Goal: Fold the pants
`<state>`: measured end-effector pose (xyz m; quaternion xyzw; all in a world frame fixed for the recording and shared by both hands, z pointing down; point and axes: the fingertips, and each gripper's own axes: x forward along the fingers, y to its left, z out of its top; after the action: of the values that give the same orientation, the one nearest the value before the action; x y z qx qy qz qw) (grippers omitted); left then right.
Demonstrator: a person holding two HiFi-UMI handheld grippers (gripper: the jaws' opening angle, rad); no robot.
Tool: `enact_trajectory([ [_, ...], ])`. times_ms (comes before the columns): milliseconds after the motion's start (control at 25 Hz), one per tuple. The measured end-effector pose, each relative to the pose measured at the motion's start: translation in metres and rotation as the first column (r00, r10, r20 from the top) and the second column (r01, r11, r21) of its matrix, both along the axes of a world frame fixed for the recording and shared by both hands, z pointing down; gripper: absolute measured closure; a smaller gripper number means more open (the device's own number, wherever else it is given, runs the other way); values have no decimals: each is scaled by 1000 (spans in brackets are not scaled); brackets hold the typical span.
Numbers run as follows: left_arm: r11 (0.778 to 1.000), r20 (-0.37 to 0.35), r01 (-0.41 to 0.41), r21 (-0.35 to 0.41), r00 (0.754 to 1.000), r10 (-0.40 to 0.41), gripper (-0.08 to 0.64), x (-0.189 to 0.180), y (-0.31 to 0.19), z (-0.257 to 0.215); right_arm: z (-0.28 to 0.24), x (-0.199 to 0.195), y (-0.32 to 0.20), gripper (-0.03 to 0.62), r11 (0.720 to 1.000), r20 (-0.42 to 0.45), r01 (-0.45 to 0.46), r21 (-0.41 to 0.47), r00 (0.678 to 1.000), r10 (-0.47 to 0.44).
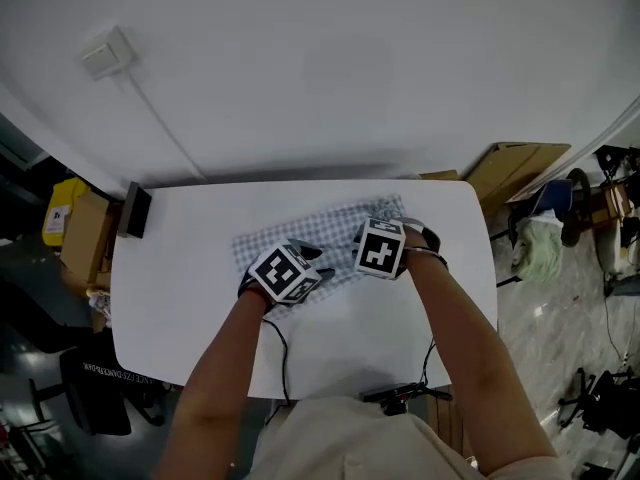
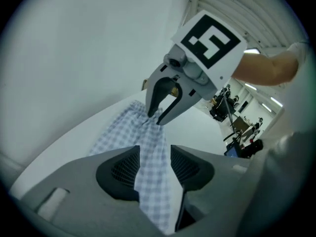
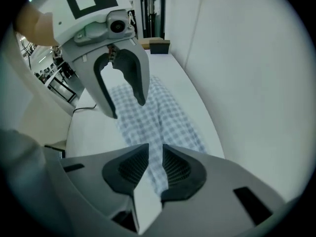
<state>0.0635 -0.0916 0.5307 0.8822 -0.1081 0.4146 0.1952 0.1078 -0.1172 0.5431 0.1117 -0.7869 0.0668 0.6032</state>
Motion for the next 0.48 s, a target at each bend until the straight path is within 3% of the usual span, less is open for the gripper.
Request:
enact_trajectory([
  [160, 998, 73, 15, 66, 997, -19, 450, -48, -8, 8, 3, -38, 20, 506, 995, 46, -102, -9, 994, 103],
  [480, 985, 229, -92, 147, 972, 57, 460, -144, 5, 21, 6, -133, 69, 509, 971, 202, -236, -27, 951, 236],
])
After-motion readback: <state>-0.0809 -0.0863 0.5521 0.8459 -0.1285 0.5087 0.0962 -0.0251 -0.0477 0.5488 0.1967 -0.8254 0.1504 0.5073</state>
